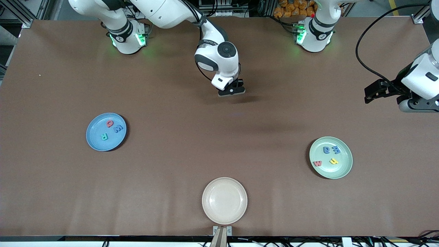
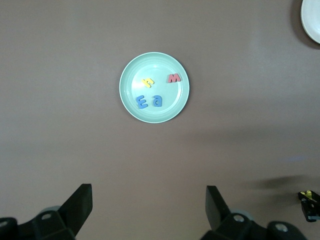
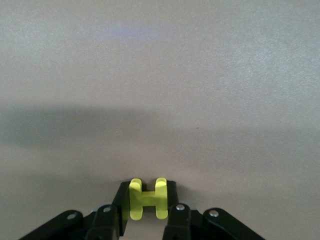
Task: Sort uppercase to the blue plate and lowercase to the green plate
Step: 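Carry the yellow H over the blue plate with the right gripper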
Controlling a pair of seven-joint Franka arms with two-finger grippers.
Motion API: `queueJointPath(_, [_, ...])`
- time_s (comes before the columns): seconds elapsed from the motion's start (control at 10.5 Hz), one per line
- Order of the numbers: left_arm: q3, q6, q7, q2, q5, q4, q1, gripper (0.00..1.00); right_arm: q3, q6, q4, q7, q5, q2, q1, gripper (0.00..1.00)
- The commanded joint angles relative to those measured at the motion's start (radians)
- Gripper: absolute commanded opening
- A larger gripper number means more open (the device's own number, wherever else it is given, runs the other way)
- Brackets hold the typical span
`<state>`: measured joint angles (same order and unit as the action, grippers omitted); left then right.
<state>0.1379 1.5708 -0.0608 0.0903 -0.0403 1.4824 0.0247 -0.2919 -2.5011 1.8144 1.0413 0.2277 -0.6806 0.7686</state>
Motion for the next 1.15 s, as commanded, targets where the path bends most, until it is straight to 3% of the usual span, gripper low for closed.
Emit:
queueJointPath(0.0, [-0.011,0.009,0.021,-0.035,0.026,0.035,0.0,1.0,0.002,-0.002,-0.006,0.017,0.012,-0.014,0.005,0.26])
queueJointPath(0.57, [-0.004,0.009,-0.011,-0.027,0.014,0.015,0.001,1.0,0.002,0.18,-0.021,-0.165,-0.017,0.062,-0.098,0.24])
queueJointPath(0.86, [-0.004,0.009,-0.002,-0.027,0.023,0.015,0.004,1.0,0.028,0.287,-0.02,-0.414,-0.1,0.114,-0.188,0.24])
queueJointPath(1.05, [-0.008,0.009,-0.002,-0.024,0.017,-0.004,0.004,1.0,0.077,0.347,-0.015,-0.605,-0.125,0.133,-0.251,0.24])
